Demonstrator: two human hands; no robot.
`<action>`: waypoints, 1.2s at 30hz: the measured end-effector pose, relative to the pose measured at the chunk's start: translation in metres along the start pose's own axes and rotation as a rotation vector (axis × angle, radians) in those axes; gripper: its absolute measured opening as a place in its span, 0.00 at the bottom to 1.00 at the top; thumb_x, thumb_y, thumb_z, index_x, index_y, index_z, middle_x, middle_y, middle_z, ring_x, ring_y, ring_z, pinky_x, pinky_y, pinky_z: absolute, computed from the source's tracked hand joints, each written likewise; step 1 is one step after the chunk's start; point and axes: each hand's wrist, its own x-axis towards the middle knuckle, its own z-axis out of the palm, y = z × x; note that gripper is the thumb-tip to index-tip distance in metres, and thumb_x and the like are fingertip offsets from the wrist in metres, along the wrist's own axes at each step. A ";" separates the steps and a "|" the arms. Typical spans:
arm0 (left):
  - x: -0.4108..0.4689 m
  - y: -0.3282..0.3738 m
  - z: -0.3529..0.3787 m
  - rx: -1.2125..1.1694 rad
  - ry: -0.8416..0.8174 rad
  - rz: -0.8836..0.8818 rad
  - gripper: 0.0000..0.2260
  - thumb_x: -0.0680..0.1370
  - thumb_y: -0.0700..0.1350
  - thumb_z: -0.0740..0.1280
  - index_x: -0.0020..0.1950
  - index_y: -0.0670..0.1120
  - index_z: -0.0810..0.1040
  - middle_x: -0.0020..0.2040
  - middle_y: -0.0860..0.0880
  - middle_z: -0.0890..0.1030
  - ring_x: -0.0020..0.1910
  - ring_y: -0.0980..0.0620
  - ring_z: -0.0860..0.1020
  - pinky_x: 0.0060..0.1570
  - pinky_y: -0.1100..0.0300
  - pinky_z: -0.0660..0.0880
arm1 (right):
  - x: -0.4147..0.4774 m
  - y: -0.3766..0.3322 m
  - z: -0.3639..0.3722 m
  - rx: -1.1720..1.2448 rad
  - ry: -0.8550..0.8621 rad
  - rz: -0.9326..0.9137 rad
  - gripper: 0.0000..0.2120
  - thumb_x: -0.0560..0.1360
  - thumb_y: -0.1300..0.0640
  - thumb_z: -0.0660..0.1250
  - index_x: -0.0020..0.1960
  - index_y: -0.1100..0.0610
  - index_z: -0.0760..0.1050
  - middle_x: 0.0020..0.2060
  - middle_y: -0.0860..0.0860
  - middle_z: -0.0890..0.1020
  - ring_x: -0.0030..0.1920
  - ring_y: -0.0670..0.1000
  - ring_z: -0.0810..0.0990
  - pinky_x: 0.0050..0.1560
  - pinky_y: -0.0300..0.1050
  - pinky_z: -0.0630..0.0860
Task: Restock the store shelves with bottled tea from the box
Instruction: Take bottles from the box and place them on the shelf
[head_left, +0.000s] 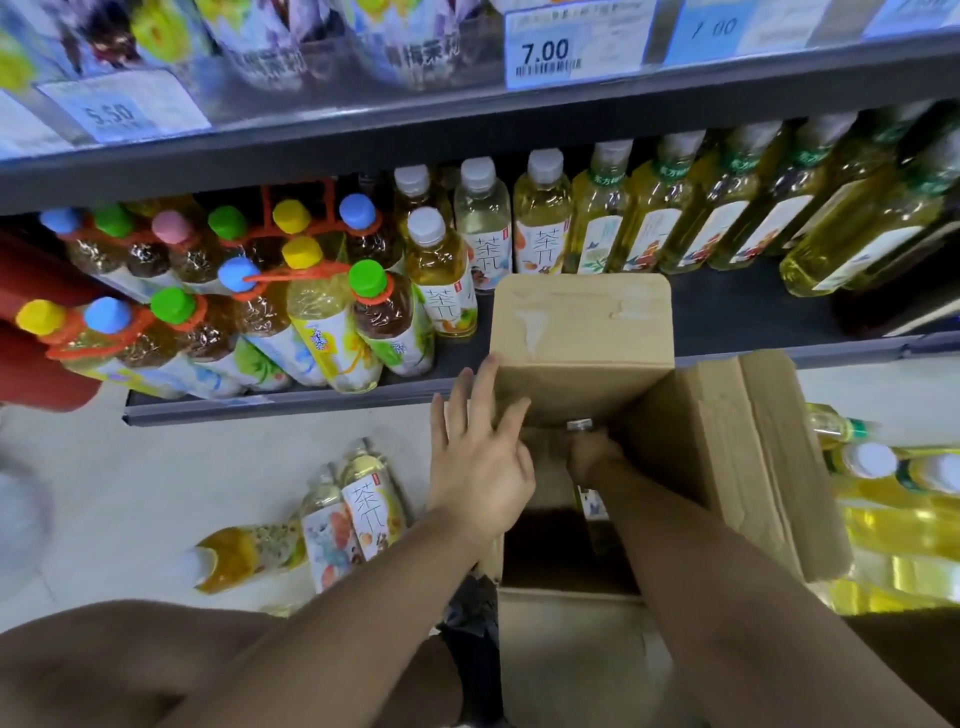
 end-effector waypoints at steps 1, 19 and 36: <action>0.000 0.000 0.000 0.002 0.004 -0.001 0.21 0.75 0.46 0.63 0.68 0.50 0.77 0.81 0.45 0.53 0.79 0.39 0.54 0.76 0.37 0.53 | -0.018 -0.007 -0.013 0.092 -0.001 0.017 0.21 0.81 0.53 0.59 0.71 0.61 0.67 0.67 0.59 0.72 0.67 0.62 0.71 0.65 0.49 0.69; -0.041 0.072 -0.164 -0.370 -0.157 -0.037 0.40 0.76 0.58 0.70 0.81 0.49 0.54 0.74 0.47 0.71 0.69 0.44 0.72 0.63 0.54 0.72 | -0.294 -0.056 -0.208 -0.056 0.600 -0.734 0.15 0.81 0.57 0.58 0.62 0.48 0.79 0.60 0.54 0.74 0.59 0.56 0.73 0.56 0.46 0.73; 0.042 0.122 -0.497 -0.744 0.539 0.160 0.28 0.70 0.53 0.75 0.67 0.57 0.67 0.55 0.59 0.77 0.49 0.58 0.79 0.41 0.62 0.77 | -0.539 -0.183 -0.432 -0.067 1.101 -1.198 0.26 0.81 0.60 0.60 0.71 0.34 0.66 0.73 0.47 0.56 0.63 0.51 0.72 0.56 0.45 0.76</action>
